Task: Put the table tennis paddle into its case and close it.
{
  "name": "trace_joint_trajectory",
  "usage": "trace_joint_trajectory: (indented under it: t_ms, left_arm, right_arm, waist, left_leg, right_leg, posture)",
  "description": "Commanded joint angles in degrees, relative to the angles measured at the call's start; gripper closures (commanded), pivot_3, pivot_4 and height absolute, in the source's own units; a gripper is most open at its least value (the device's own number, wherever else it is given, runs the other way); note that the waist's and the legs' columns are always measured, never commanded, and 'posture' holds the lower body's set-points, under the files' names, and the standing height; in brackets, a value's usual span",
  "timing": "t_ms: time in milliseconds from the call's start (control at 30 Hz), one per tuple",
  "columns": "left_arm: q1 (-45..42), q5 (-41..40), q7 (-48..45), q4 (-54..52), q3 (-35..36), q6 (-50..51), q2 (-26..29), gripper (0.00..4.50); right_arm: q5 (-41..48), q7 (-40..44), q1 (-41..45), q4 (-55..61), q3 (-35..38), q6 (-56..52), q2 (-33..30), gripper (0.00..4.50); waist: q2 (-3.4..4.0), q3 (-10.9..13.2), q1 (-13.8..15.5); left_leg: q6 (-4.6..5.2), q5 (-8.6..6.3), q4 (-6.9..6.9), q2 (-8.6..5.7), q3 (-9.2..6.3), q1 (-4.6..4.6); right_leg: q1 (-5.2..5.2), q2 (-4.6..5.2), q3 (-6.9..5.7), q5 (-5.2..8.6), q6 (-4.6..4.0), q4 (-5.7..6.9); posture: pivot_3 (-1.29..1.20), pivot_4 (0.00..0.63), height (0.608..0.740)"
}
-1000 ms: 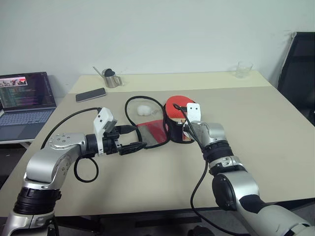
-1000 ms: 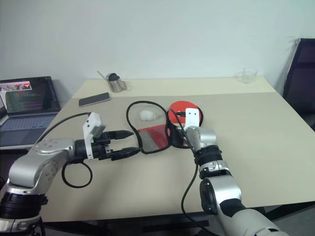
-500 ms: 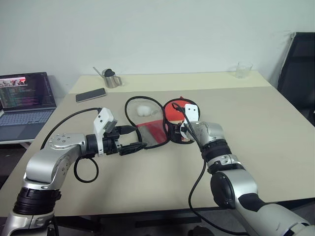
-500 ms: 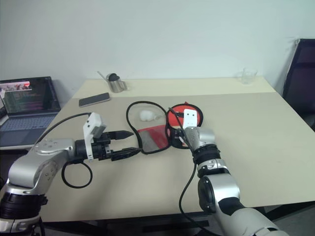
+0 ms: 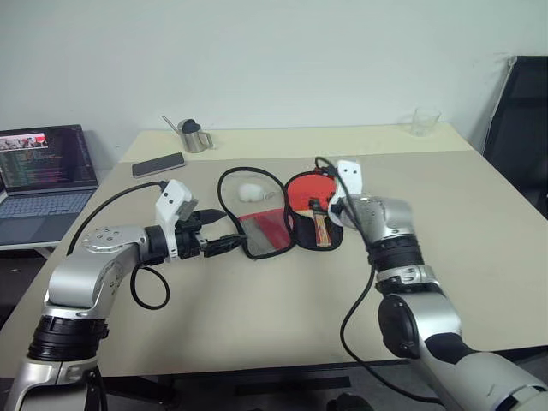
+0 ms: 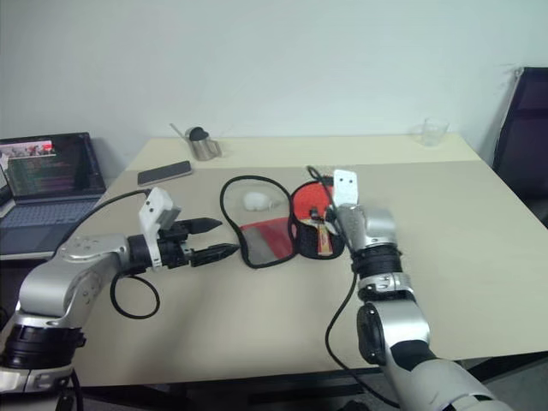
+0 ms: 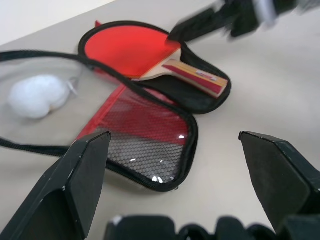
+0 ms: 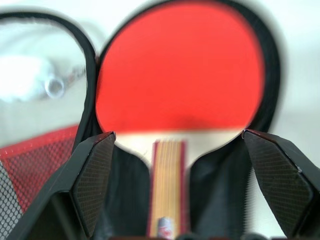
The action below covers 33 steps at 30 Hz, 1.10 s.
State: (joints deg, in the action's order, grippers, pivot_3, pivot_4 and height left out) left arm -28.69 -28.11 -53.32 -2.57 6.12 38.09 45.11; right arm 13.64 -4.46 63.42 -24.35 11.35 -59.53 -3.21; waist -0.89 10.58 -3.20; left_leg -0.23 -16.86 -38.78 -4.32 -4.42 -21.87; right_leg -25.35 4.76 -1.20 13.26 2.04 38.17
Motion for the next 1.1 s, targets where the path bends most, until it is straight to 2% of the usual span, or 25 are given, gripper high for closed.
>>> trace_joint_trajectory:
  t_ms: [33,133,333,567,700,800,867,1100]
  left_arm:
    - [-2.04,1.11,-0.07,4.1,2.4,-2.74,1.09,0.0]
    - [-4.42,3.16,1.77,10.05,1.69,-4.32,-0.04,0.0]
    - [-10.13,8.61,7.47,21.78,-0.63,-5.24,-3.94,0.0]
    - [-12.99,11.07,8.25,27.7,-1.63,-5.85,-6.68,0.0]
    - [-16.91,14.44,15.07,36.53,-1.15,-7.37,-9.56,0.0]
    - [-19.47,17.75,19.02,42.83,-2.08,-10.31,-11.09,0.58]
    - [-20.72,18.15,19.94,45.73,-1.66,-11.64,-12.24,1.21]
    - [-23.97,19.33,19.62,51.28,-2.36,-15.99,-16.63,3.81]
  right_arm:
    - [1.38,8.74,-2.18,9.4,-4.18,0.54,-5.15,0.01]
    - [9.17,23.96,-6.27,16.22,-4.43,-0.45,-11.63,0.01]
    - [14.01,41.76,-12.32,23.3,-6.73,2.4,-24.64,0.01]
    - [17.37,54.07,-18.69,31.31,-6.77,8.21,-32.56,0.01]
    - [19.49,57.59,-21.35,32.07,-4.94,9.71,-34.94,0.01]
    - [21.89,60.2,-22.45,33.83,-3.98,10.03,-36.03,0.0]
    - [22.45,60.61,-22.63,34.36,-4.0,10.07,-36.28,0.0]
    - [24.8,61.81,-23.42,36.52,-4.96,9.14,-37.52,0.0]
  waist:
    - [0.0,0.0,0.01]
    - [0.0,0.0,0.18]
    - [-0.03,0.0,1.0]
    - [-0.07,0.01,1.01]
    - [-0.09,0.0,1.57]
    - [-0.13,0.01,1.67]
    - [-0.14,0.01,1.67]
    - [-0.19,0.0,1.87]
  left_leg:
    - [0.01,0.0,0.0,0.0,0.0,0.01]
    - [0.03,-0.01,-0.01,0.0,-0.01,0.01]
    - [0.08,-0.04,-0.05,-0.02,0.02,-0.01]
    - [0.1,-0.06,-0.07,0.02,0.06,-0.01]
    - [0.09,-0.05,-0.14,-0.01,0.05,0.0]
    - [0.09,-0.05,-0.18,-0.04,0.05,-0.01]
    - [0.09,-0.05,-0.18,-0.04,0.07,-0.02]
    - [0.08,-0.05,-0.17,-0.06,0.05,-0.07]
  right_leg:
    - [0.0,0.0,0.0,0.0,0.0,0.01]
    - [0.02,-0.03,-0.03,-0.01,0.02,-0.01]
    - [0.06,-0.05,-0.06,-0.04,0.08,-0.06]
    - [0.04,-0.05,-0.02,-0.05,0.09,-0.07]
    - [0.07,-0.03,-0.04,-0.09,0.16,-0.06]
    - [0.1,0.0,-0.04,-0.13,0.22,-0.09]
    - [0.08,0.0,-0.02,-0.14,0.23,-0.1]
    - [0.08,0.07,-0.06,-0.14,0.24,-0.14]
  posture:
    - [0.0,0.15,0.74]
    - [0.0,0.15,0.74]
    - [0.0,0.15,0.74]
    - [0.0,0.15,0.74]
    - [0.0,0.15,0.74]
    - [0.0,0.15,0.74]
    - [0.0,0.15,0.74]
    - [0.0,0.15,0.74]
